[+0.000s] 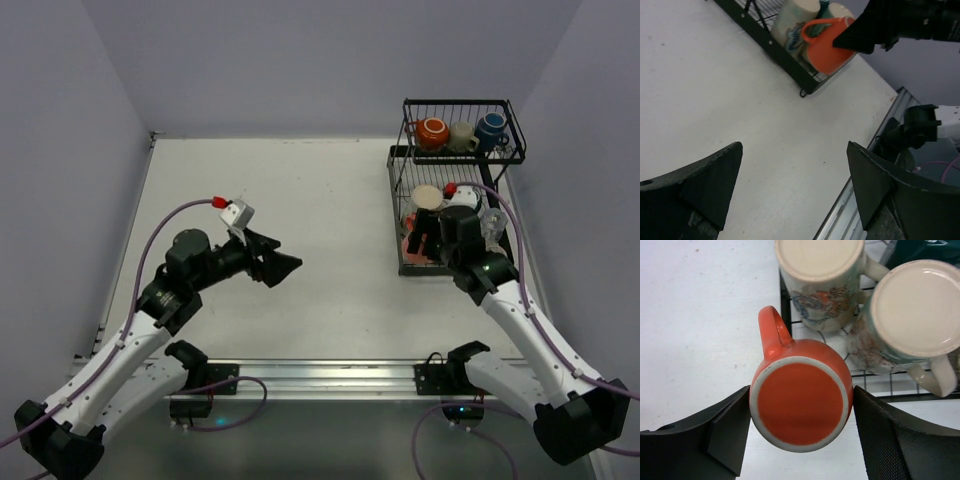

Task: Unload the cups from the dish rack

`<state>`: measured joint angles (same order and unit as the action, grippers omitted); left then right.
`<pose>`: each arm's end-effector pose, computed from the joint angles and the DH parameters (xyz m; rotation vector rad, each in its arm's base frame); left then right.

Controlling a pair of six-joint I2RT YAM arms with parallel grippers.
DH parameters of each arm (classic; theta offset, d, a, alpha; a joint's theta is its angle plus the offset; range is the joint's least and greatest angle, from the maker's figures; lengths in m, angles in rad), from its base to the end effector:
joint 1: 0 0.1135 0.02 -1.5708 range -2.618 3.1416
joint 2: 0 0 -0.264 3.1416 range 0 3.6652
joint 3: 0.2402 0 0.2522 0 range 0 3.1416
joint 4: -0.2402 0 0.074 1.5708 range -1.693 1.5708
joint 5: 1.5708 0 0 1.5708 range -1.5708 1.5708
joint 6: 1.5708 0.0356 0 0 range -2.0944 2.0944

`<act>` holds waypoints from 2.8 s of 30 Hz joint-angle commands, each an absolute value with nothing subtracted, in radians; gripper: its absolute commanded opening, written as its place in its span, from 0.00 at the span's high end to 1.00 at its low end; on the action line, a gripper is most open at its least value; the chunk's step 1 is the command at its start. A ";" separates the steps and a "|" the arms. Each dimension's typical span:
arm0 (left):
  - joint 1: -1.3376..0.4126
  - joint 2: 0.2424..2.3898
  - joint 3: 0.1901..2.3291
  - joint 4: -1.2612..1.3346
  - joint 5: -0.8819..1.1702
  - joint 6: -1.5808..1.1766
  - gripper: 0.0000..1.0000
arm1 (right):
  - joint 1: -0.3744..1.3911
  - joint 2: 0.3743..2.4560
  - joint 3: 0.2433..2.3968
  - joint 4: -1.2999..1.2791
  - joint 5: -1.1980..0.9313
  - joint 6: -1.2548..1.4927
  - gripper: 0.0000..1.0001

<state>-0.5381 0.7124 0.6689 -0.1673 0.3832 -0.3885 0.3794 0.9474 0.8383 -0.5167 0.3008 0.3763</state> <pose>0.1410 -0.0997 0.3130 0.4294 1.8304 -0.9936 0.1929 0.0656 0.2975 0.1640 2.1601 0.1030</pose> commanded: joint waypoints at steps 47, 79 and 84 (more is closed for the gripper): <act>-0.753 1.141 0.685 0.463 0.250 -0.723 1.00 | 0.491 0.743 0.282 0.630 -0.400 1.105 0.01; -0.046 2.026 1.762 -0.876 -0.088 -0.209 1.00 | 0.489 0.525 0.390 -0.094 -0.330 0.607 0.01; -0.035 2.045 1.753 -0.876 -0.112 -0.213 0.61 | 0.491 0.546 0.397 -0.089 -0.322 0.600 0.01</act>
